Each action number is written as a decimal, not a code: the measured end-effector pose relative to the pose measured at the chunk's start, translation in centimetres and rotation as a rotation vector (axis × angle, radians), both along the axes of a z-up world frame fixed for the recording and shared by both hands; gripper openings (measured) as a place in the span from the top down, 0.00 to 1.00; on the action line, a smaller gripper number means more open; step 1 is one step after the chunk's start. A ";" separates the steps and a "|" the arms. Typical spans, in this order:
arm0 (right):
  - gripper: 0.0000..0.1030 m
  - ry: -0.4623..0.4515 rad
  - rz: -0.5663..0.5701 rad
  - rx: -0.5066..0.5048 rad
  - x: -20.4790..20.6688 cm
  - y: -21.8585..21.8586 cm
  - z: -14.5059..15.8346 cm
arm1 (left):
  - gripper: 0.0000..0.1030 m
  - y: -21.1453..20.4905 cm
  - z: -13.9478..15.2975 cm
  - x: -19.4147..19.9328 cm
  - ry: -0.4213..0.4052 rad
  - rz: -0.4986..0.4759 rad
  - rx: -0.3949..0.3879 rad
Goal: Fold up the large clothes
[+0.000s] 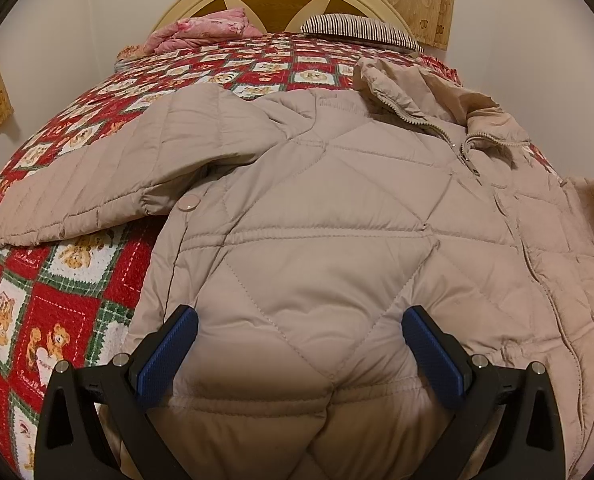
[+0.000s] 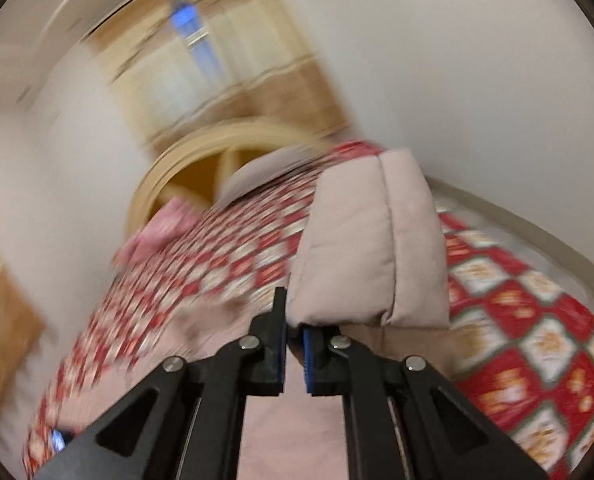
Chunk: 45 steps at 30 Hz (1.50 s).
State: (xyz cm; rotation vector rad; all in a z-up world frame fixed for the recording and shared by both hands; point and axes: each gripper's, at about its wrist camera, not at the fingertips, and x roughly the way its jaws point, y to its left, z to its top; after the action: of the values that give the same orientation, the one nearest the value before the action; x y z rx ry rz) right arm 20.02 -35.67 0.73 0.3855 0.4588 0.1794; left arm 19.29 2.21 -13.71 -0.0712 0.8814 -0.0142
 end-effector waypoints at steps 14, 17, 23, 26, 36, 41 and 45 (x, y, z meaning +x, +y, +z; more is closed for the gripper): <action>0.90 0.362 0.444 -0.006 3.0 21.3 -12.8 | 0.01 0.8 0.2 -0.4 -0.018 0.000 -0.071; 0.82 0.406 0.506 0.058 3.3 22.7 -14.2 | 0.01 1.0 0.3 -0.4 -0.019 0.000 -0.080; 0.30 0.348 0.606 0.205 2.3 22.9 -11.8 | 0.01 1.0 0.3 -0.3 -0.019 0.000 -0.085; 0.44 0.188 0.520 0.198 0.5 19.6 -7.2 | 0.01 1.0 0.3 -0.3 -0.019 0.000 -0.083; 0.70 0.332 -0.078 -0.046 0.2 3.5 -8.8 | 0.01 1.0 0.3 -0.3 -0.016 0.001 -0.075; 0.73 0.430 -0.114 0.195 0.4 1.8 -16.1 | 0.01 0.9 0.2 -0.3 -0.012 0.001 -0.065; 0.72 0.390 -0.120 0.143 0.1 2.9 -15.5 | 0.01 0.5 0.2 -0.2 -0.002 0.002 -0.033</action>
State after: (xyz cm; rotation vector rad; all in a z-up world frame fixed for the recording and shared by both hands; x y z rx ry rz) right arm 20.15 -32.73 -14.76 0.5908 0.8068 0.0183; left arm 19.08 2.75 -13.53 -0.1030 0.8789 -0.0270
